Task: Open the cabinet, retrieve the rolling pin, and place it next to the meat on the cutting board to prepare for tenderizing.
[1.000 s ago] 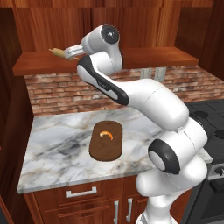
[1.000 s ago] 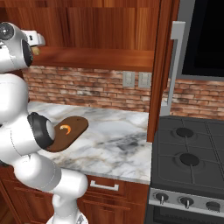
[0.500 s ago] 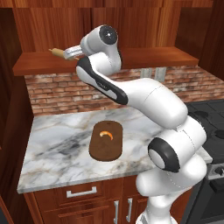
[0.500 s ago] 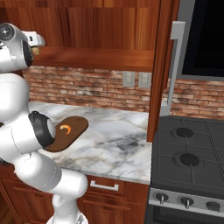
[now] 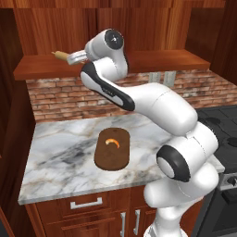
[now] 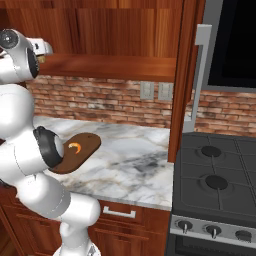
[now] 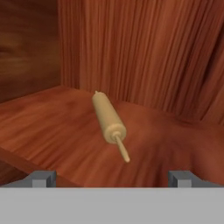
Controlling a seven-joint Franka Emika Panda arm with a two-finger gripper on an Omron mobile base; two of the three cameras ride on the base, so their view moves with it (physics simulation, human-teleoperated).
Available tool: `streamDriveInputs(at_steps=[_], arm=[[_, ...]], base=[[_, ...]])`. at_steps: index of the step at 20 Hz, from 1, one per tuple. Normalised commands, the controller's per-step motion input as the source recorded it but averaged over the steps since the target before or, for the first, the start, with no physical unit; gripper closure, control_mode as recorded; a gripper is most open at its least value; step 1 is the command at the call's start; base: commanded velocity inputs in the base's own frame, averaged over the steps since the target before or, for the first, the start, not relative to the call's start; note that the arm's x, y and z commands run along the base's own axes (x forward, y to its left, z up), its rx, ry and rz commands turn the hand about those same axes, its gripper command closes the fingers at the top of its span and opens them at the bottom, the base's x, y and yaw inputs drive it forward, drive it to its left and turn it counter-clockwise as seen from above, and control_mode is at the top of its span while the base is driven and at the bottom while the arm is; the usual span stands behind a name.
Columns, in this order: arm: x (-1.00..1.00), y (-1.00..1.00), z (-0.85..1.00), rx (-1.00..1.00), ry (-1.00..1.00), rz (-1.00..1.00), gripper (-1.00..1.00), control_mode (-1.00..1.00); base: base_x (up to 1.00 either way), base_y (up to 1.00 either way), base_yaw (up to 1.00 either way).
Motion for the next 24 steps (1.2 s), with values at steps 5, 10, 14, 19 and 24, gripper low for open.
streamDriveInputs(at_steps=[5,10,14,19,24], arm=[[0.17,0.01,-0.10,0.00,0.00,0.00,-1.00,-1.00],[0.25,0.02,-0.08,0.00,0.00,0.00,-1.00,-1.00],[0.28,0.09,-0.06,0.00,0.00,0.00,-1.00,-1.00],[0.25,0.16,-0.01,0.00,0.00,0.00,-1.00,-1.00],[0.18,0.20,0.00,0.00,0.00,0.00,-1.00,-1.00]], base=[[0.00,0.00,0.00],[0.00,0.00,0.00],[0.00,0.00,0.00],[0.00,0.00,0.00],[0.00,0.00,0.00]])
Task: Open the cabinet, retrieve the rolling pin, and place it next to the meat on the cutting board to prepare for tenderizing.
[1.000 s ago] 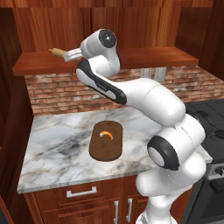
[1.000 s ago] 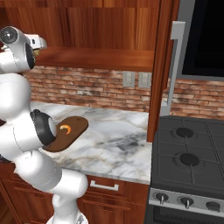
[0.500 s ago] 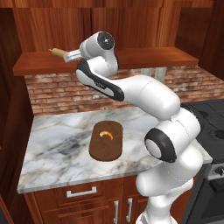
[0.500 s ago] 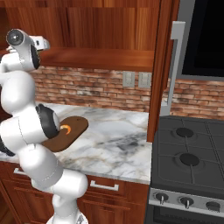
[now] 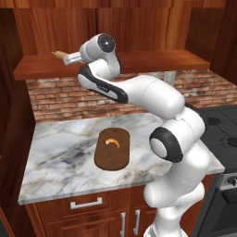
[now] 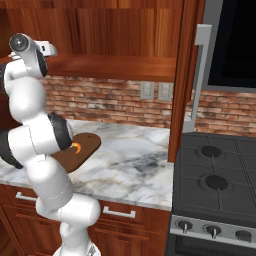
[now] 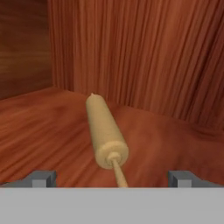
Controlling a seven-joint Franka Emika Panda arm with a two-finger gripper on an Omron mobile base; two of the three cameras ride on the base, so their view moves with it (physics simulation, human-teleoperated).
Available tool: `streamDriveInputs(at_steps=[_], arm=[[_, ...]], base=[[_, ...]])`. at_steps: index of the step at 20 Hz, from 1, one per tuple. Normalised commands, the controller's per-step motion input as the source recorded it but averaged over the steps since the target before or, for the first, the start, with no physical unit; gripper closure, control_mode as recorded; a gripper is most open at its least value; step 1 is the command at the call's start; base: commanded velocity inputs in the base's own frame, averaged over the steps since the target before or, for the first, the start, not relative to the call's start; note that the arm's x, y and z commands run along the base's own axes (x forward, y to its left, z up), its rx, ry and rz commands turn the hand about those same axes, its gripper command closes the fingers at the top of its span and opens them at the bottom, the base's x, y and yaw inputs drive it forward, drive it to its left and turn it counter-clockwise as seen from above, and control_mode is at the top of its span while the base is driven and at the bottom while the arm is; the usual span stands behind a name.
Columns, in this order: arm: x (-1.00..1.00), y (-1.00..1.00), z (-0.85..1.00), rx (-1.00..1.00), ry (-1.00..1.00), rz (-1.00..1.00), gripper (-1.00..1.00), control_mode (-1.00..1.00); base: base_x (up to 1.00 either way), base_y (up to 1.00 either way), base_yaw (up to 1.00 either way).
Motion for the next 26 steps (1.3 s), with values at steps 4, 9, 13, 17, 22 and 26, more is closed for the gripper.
streamDriveInputs(at_steps=[4,9,13,17,22,26], arm=[[0.16,0.15,0.00,0.00,0.00,0.00,-1.00,-1.00],[0.14,0.10,-0.05,0.00,0.00,0.00,-1.00,-1.00],[0.15,0.05,-0.07,0.00,0.01,0.00,-1.00,-1.00],[0.15,0.02,-0.05,0.00,0.01,0.00,-1.00,-1.00],[0.12,0.01,-0.04,0.00,0.01,0.00,-1.00,-1.00],[0.07,0.00,-0.05,0.00,0.02,0.00,-1.00,-1.00]], base=[[0.00,0.00,0.00],[0.00,0.00,0.00],[0.00,0.00,0.00],[0.00,0.00,0.00],[0.00,0.00,0.00],[0.00,0.00,0.00]])
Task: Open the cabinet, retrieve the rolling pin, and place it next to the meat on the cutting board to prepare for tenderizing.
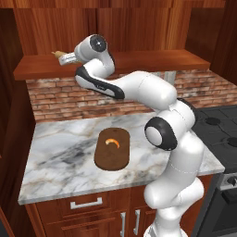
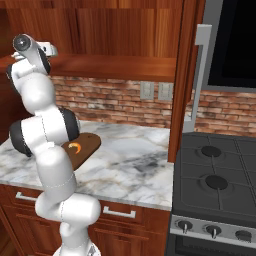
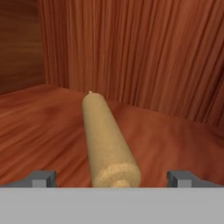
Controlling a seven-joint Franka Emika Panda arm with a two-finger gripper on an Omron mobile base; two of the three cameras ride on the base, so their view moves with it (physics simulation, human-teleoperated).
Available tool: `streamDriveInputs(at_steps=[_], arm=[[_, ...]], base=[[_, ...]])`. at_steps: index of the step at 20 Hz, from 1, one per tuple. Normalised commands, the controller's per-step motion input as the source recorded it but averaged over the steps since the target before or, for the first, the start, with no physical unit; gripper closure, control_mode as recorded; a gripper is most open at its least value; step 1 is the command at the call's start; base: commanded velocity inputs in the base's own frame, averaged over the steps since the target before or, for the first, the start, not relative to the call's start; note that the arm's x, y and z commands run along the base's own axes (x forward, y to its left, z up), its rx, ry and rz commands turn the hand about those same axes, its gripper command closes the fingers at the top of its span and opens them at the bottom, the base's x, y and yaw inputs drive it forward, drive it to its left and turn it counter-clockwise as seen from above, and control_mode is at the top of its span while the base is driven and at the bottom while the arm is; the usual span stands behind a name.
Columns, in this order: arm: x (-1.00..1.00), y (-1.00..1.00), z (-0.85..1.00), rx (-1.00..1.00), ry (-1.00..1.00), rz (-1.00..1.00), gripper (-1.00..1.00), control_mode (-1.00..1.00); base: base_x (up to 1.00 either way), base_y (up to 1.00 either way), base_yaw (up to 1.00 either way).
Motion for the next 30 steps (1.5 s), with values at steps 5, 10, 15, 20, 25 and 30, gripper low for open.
streamDriveInputs(at_steps=[5,10,15,20,25,30], arm=[[0.01,0.01,-0.09,0.00,0.01,0.00,-1.00,-1.00],[0.02,0.03,-0.12,0.00,0.02,0.00,-1.00,-1.00],[0.04,0.05,-0.13,0.00,0.02,0.00,-1.00,-1.00],[0.11,0.04,-0.10,0.00,0.01,0.00,-1.00,-1.00],[0.21,0.01,-0.01,0.00,0.00,0.00,-1.00,-1.00],[0.23,0.02,0.00,0.00,0.00,0.00,-1.00,-1.00]], base=[[0.00,0.00,0.00],[0.00,0.00,0.00],[0.00,0.00,0.00],[0.00,0.00,0.00],[0.00,0.00,0.00],[0.00,0.00,0.00]])
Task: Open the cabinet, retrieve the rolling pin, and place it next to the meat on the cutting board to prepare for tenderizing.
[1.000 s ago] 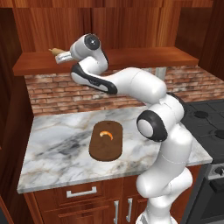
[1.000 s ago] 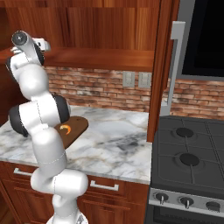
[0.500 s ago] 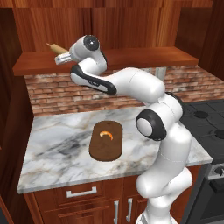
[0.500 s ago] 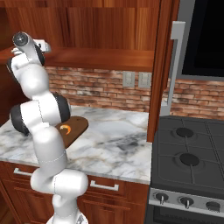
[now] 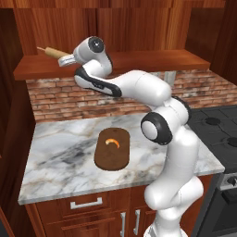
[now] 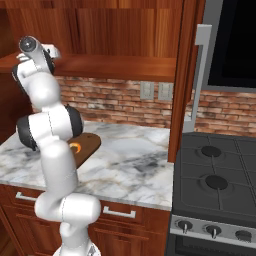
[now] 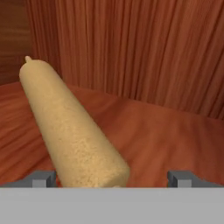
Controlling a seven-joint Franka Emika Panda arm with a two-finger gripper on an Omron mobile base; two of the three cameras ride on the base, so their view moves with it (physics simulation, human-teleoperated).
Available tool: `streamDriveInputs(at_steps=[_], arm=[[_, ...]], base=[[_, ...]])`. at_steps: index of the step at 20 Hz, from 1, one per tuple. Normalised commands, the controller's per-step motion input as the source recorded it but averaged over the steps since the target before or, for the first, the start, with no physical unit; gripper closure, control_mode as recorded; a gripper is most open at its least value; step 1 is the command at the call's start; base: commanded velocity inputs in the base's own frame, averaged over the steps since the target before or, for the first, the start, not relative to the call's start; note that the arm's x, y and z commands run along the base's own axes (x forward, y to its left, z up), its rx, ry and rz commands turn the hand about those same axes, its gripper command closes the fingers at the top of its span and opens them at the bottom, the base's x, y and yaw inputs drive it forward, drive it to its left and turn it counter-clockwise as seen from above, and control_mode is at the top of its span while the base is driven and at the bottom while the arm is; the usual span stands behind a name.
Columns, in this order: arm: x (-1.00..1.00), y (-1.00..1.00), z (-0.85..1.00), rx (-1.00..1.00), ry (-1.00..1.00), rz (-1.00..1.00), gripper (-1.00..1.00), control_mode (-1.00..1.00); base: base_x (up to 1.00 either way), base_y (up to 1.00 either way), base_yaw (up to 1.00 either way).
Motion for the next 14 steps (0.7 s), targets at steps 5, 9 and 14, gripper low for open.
streamDriveInputs(at_steps=[5,9,14], arm=[[0.19,0.03,0.00,0.00,0.00,0.00,-1.00,-1.00],[0.16,0.08,0.00,0.00,0.00,0.00,-1.00,-1.00],[0.14,0.13,0.00,0.00,0.00,0.00,-1.00,-1.00]], base=[[0.00,0.00,0.00],[0.00,0.00,0.00],[0.00,0.00,0.00]])
